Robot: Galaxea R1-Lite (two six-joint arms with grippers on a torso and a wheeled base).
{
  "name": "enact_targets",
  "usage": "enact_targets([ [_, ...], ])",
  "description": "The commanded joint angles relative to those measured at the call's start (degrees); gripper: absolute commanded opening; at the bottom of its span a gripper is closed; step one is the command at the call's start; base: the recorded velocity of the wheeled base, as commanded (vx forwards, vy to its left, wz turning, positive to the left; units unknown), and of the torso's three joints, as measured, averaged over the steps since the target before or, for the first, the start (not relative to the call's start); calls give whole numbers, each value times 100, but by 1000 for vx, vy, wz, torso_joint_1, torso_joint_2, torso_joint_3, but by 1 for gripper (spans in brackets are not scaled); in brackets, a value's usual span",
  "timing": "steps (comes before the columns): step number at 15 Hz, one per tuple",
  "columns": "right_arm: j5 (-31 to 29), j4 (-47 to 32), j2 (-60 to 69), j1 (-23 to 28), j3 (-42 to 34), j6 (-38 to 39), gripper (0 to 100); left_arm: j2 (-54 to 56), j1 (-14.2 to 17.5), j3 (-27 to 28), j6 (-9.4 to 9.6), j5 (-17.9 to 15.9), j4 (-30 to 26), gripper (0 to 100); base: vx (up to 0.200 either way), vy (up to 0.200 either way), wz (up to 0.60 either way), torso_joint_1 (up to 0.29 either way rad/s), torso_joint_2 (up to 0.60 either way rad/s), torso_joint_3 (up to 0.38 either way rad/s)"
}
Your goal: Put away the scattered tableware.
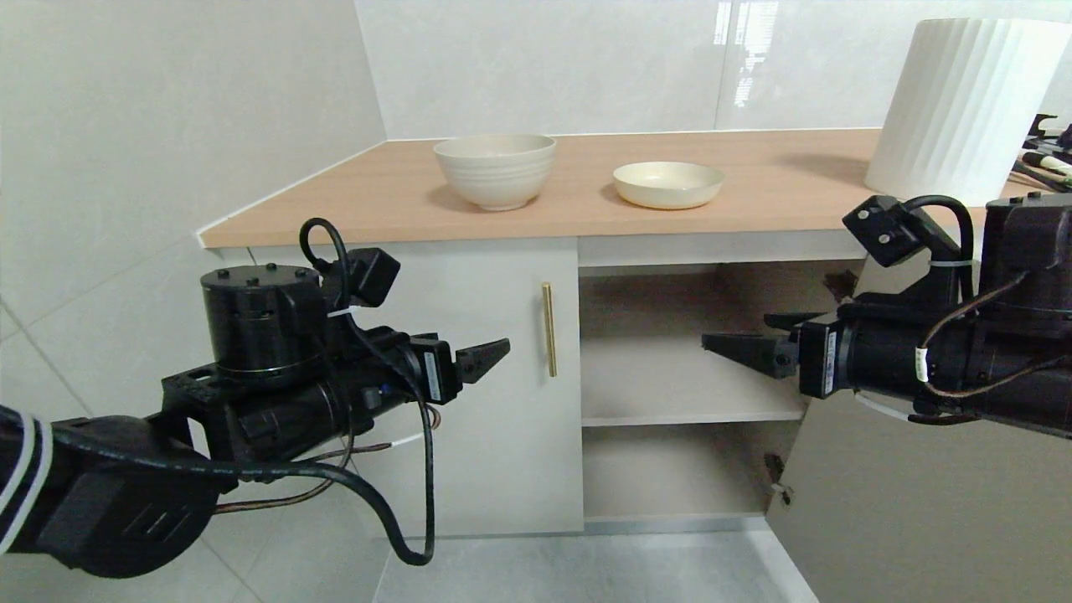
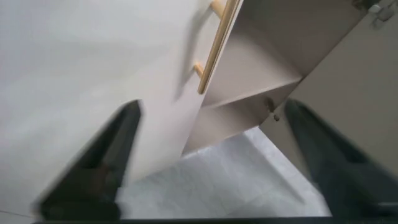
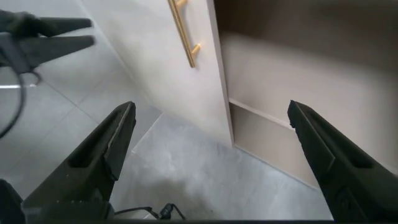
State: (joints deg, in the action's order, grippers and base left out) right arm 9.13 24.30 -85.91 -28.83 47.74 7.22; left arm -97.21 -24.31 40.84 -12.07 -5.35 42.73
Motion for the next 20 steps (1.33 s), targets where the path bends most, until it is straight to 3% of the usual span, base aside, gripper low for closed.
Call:
enact_targets([
  [1, -34, 5, 74, -17, -10, 8, 100, 440, 93, 21, 187, -1, -124, 100, 0, 0, 0, 0, 0, 0],
  [2, -96, 23, 65, -17, 25, 17, 100, 598, 163, 29, 266, -1, -160, 100, 0, 0, 0, 0, 0, 0],
  [11, -113, 541, 74, -149, 7, 368, 100, 1389, 190, 170, 275, -1, -731, 100, 0, 0, 0, 0, 0, 0],
  [14, -438, 515, 92, -149, -80, 377, 100, 1661, 190, 267, 284, -1, -1056, 100, 0, 0, 0, 0, 0, 0],
  [20, -421, 611, 118, -325, -98, 509, 100, 2030, 190, 363, 284, -19, -1311, 100, 200, 0, 0, -2, 0, 4],
])
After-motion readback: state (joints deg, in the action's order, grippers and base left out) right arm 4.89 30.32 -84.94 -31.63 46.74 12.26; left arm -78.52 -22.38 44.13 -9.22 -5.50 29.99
